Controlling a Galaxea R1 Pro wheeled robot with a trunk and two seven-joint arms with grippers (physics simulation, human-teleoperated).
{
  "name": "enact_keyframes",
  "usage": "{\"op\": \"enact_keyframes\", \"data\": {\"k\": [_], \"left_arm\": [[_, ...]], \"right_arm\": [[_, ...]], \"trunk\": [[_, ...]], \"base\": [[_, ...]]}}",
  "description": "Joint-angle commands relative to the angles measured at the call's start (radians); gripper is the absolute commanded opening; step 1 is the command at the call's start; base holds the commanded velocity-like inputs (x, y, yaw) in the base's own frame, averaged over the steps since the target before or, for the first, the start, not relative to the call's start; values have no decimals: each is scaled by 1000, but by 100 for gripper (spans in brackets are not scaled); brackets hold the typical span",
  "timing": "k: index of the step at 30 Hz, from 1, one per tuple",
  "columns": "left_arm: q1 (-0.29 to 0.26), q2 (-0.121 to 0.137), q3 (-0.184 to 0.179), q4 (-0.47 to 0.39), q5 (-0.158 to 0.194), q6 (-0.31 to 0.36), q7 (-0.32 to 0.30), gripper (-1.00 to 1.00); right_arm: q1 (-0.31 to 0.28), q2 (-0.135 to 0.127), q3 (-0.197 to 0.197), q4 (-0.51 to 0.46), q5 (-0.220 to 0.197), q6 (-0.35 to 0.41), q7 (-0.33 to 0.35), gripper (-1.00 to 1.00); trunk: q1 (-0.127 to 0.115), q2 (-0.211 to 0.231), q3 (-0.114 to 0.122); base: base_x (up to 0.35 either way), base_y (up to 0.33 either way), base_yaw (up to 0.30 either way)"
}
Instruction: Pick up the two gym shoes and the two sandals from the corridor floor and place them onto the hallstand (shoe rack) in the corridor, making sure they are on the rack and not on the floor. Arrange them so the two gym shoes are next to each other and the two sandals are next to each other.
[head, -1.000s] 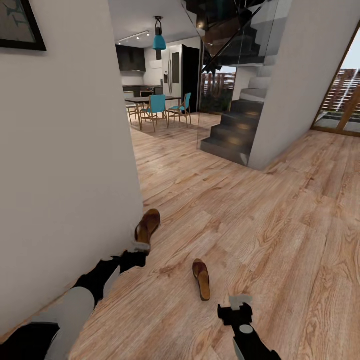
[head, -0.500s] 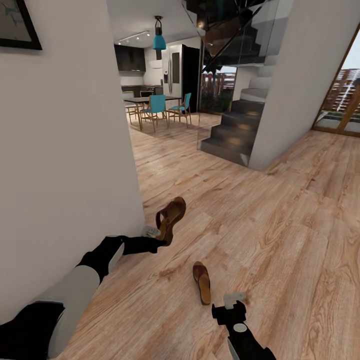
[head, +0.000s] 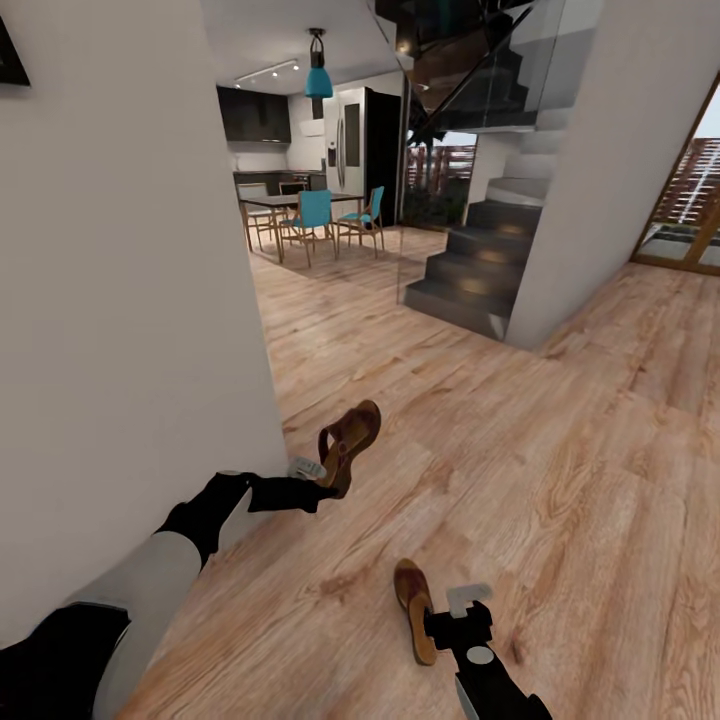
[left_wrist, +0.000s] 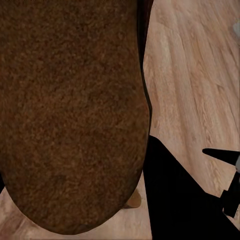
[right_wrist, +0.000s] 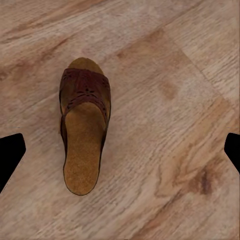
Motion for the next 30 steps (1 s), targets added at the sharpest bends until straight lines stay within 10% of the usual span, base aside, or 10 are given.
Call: {"op": "enact_keyframes", "data": {"k": [1, 30], "left_arm": [[0, 0, 0, -2, -2, 5, -4, -100], [-27, -9, 0, -24, 5, 12, -4, -100]], "right_arm": [[0, 1, -6, -1, 10, 1, 0, 100], [0, 1, -9, -1, 8, 1, -1, 100]], "trunk": [[0, 0, -1], [31, -56, -26]], "base": [[255, 99, 0], [48, 18, 0]]}}
